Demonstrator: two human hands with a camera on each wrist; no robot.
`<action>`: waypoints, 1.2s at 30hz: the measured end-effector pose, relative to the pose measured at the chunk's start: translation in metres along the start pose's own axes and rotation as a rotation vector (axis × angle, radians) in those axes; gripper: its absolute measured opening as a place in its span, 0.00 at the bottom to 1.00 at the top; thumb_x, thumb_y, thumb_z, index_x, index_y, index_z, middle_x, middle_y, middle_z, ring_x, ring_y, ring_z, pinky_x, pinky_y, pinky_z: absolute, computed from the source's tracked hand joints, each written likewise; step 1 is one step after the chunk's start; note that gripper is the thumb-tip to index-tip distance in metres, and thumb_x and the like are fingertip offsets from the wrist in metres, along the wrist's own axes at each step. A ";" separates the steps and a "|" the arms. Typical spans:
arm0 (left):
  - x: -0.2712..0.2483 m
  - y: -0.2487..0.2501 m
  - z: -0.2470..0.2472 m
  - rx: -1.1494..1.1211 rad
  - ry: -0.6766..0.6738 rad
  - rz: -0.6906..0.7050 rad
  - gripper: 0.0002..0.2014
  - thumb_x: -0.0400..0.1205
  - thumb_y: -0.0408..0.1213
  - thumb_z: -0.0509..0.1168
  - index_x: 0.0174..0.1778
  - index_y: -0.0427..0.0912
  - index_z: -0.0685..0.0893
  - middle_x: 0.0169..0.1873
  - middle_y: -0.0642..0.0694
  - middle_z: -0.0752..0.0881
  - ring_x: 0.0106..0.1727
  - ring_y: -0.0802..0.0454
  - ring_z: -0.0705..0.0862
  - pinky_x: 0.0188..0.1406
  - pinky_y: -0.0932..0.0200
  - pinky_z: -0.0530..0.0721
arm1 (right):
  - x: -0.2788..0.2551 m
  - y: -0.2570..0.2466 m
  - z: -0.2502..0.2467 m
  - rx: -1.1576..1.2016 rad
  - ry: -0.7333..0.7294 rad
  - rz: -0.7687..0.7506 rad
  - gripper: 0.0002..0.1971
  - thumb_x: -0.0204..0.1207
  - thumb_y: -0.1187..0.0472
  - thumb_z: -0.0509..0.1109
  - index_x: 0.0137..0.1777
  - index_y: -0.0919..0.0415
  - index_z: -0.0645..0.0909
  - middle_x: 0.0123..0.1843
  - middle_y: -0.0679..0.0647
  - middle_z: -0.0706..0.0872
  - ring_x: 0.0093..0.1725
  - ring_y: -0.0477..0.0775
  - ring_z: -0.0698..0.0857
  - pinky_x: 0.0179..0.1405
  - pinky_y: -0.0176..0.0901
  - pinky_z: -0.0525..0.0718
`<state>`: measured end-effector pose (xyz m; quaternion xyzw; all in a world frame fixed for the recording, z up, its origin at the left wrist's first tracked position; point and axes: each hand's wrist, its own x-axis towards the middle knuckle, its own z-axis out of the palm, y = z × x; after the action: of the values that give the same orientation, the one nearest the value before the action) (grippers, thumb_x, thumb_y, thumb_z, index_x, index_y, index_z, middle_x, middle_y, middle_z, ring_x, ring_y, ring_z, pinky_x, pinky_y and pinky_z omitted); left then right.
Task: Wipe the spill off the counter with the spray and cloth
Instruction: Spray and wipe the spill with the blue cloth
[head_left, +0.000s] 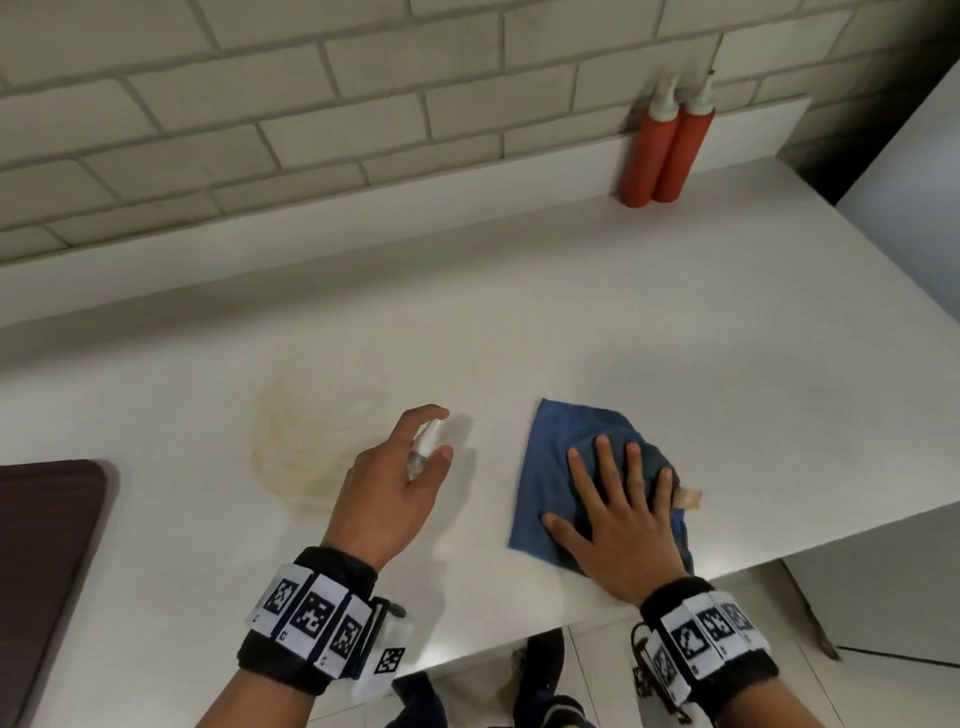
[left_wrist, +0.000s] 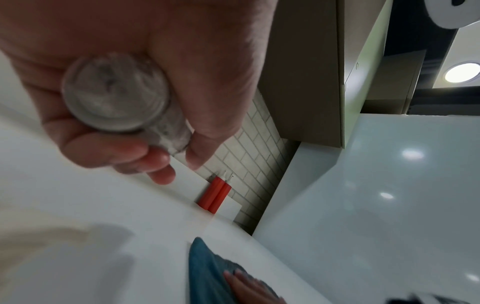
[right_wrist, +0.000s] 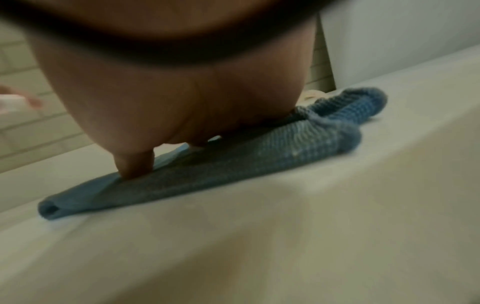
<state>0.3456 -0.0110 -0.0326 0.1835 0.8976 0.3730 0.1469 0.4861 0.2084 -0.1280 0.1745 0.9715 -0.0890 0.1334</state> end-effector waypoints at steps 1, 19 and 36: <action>-0.001 -0.005 -0.007 -0.002 0.002 -0.001 0.15 0.85 0.49 0.65 0.67 0.69 0.76 0.30 0.53 0.81 0.30 0.55 0.80 0.39 0.54 0.82 | -0.012 -0.015 0.005 -0.001 -0.003 -0.038 0.43 0.77 0.25 0.41 0.85 0.50 0.55 0.86 0.62 0.57 0.84 0.73 0.53 0.74 0.79 0.47; -0.008 -0.138 -0.152 -0.045 0.097 -0.094 0.16 0.86 0.49 0.63 0.69 0.67 0.74 0.34 0.55 0.84 0.38 0.52 0.85 0.47 0.50 0.85 | 0.002 -0.218 0.014 -0.049 -0.125 -0.225 0.43 0.74 0.22 0.47 0.85 0.45 0.57 0.86 0.55 0.59 0.83 0.68 0.58 0.73 0.75 0.49; -0.004 -0.191 -0.205 -0.060 0.160 -0.147 0.17 0.85 0.48 0.64 0.69 0.68 0.73 0.37 0.50 0.86 0.37 0.56 0.83 0.44 0.52 0.83 | 0.130 -0.291 -0.009 -0.076 -0.064 -0.298 0.49 0.65 0.17 0.40 0.85 0.39 0.42 0.87 0.51 0.38 0.85 0.67 0.40 0.76 0.80 0.42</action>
<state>0.2254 -0.2644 -0.0316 0.0825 0.9059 0.4013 0.1073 0.2608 -0.0177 -0.1204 0.0204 0.9846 -0.0763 0.1560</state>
